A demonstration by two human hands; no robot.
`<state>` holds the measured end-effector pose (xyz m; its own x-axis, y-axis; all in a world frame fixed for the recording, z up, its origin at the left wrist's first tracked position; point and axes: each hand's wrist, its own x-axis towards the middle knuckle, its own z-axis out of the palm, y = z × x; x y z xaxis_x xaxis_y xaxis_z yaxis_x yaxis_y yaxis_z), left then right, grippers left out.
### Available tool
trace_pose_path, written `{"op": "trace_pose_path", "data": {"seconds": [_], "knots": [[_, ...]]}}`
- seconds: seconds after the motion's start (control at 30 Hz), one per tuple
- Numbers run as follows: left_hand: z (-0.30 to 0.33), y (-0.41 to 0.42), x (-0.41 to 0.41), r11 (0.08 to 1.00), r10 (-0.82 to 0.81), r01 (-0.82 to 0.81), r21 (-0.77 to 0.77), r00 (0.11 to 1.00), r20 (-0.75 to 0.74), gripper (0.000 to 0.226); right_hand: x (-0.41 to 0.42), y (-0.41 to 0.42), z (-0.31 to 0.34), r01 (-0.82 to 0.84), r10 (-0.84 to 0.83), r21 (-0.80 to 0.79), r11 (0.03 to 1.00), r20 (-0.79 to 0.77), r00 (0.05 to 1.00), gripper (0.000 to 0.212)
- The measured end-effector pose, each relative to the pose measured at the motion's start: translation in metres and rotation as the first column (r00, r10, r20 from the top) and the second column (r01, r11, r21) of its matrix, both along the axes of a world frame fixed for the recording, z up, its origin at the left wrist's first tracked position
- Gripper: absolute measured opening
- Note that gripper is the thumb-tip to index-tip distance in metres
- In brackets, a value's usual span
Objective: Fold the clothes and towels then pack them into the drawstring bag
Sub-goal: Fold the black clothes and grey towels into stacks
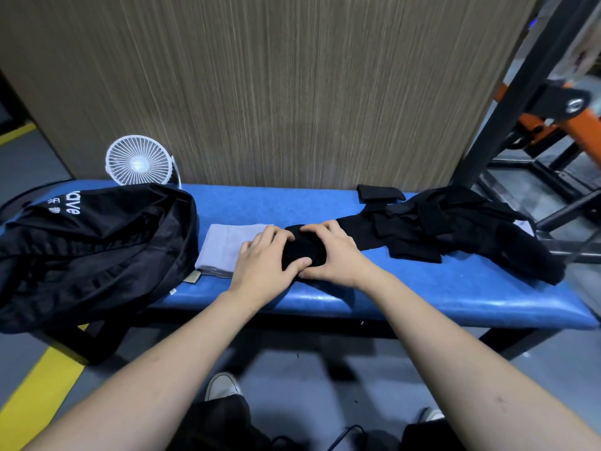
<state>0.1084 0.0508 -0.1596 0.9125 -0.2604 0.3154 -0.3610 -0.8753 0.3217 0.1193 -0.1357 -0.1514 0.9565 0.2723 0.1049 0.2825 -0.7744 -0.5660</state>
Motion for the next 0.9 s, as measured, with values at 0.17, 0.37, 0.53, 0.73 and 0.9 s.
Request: {"op": "trace_pose_path", "data": {"seconds": [0.17, 0.37, 0.53, 0.73, 0.9], "knots": [[0.0, 0.002, -0.001, 1.0, -0.011, 0.011, -0.017, 1.0, 0.014, 0.041, -0.002, -0.001, -0.011, -0.026, 0.025, -0.149, 0.988, -0.01, 1.0, 0.077], [-0.005, 0.0, 0.0, 0.987, -0.086, 0.077, 0.138, 0.994, 0.063, 0.053, -0.011, 0.0, -0.011, -0.054, 0.055, 0.012, 0.998, -0.115, 0.992, 0.094], [-0.003, -0.012, 0.0, 0.97, -0.128, 0.108, 0.219, 0.989, 0.077, 0.059, -0.019, -0.01, -0.003, 0.021, 0.024, 0.229, 0.973, -0.192, 0.981, 0.089], [-0.004, -0.017, 0.01, 0.98, -0.119, 0.109, 0.164, 0.992, 0.05, 0.056, -0.021, -0.012, -0.004, 0.015, 0.029, 0.236, 0.972, -0.182, 0.983, 0.083], [-0.003, -0.016, 0.012, 0.977, -0.127, 0.123, 0.176, 0.992, 0.013, 0.068, -0.02, -0.014, -0.004, 0.008, 0.054, 0.279, 0.96, -0.212, 0.976, 0.096]]}}
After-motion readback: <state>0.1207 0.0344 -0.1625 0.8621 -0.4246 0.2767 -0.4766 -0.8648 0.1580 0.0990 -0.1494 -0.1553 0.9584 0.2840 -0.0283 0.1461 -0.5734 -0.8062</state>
